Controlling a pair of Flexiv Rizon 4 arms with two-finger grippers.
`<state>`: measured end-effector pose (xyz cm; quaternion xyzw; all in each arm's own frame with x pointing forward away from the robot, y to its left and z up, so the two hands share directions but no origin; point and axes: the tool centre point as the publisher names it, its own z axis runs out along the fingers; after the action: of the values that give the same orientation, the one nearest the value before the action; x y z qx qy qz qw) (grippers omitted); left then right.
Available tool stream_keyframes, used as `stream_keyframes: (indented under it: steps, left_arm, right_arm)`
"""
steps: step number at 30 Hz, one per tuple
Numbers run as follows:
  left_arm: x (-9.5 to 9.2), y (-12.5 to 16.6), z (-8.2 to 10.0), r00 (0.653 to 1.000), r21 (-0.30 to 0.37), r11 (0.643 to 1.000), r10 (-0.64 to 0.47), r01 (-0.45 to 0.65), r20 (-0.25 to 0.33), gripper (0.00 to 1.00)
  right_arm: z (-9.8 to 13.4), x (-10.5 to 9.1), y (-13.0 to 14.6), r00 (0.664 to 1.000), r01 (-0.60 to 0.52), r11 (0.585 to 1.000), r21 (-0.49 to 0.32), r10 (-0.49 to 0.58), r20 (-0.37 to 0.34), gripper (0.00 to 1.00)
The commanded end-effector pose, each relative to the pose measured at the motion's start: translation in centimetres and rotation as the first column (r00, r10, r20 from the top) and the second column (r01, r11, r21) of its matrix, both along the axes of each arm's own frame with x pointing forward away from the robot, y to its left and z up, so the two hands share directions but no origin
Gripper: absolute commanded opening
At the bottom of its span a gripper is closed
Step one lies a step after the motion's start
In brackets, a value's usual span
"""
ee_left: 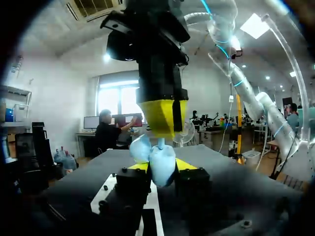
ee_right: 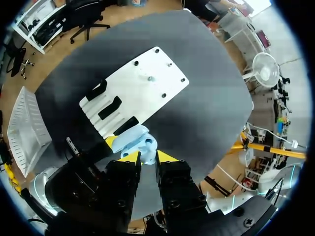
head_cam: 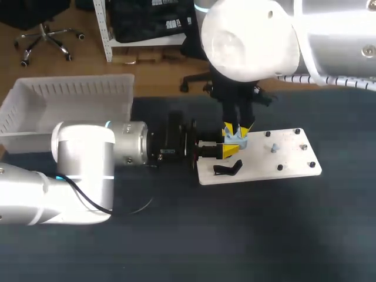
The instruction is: Pick up each earbud case from the left stands, insert the matching earbuds, close the lid, and place the case in the box.
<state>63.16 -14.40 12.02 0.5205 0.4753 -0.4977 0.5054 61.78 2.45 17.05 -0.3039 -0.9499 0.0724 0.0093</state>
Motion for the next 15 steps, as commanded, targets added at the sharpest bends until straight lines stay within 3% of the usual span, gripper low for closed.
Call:
stream_keyframes:
  steps: [1, 15]
  left_arm:
    - [0.05, -0.03, -0.05, 1.000, -0.001, 1.000, 0.000, 0.000, 0.000, 0.00]
    - [0.05, -0.03, -0.05, 1.000, -0.001, 1.000, 0.000, 0.000, 0.000, 0.00]
  right_arm:
    - [-0.11, 0.16, 0.06, 1.000, 0.002, 1.000, 0.000, -0.002, -0.003, 0.00]
    - [-0.66, 0.26, -0.13, 1.000, 0.013, 1.000, -0.022, -0.013, -0.005, 0.00]
